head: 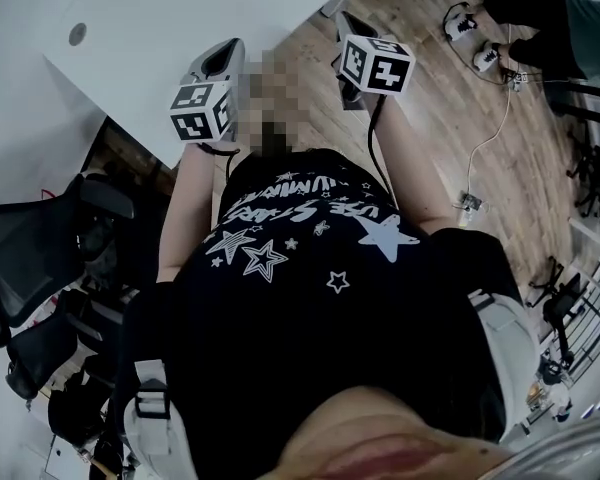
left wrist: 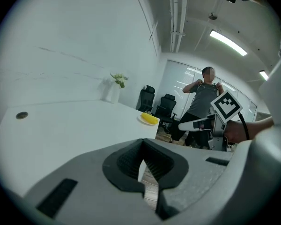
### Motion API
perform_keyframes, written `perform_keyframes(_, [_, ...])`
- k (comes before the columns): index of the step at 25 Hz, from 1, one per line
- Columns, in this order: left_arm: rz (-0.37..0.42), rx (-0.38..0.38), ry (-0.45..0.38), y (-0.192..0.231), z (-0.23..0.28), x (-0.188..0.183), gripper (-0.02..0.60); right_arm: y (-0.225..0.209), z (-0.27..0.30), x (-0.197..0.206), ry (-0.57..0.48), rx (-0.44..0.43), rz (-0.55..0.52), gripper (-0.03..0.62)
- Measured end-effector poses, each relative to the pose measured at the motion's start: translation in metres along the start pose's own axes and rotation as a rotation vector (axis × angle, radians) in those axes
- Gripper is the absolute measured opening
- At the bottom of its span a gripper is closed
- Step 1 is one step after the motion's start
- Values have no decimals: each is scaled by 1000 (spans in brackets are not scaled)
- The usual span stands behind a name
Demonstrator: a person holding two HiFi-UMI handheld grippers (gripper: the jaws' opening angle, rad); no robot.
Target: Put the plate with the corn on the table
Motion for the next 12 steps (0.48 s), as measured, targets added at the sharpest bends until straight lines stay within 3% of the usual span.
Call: perform_keyframes(12, [3,-37,-16,-43,-37,16,5,3,-49,19,-12,-49,-27,8])
Point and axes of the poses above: the fingertips, and each gripper's own axes: z forward along the fingers, y to its left, x out of its underside, the point moved 7 cm from there along -z, backward along the fingers, and after that the axes turned 1 degree about -x, right-handed, at the moved point
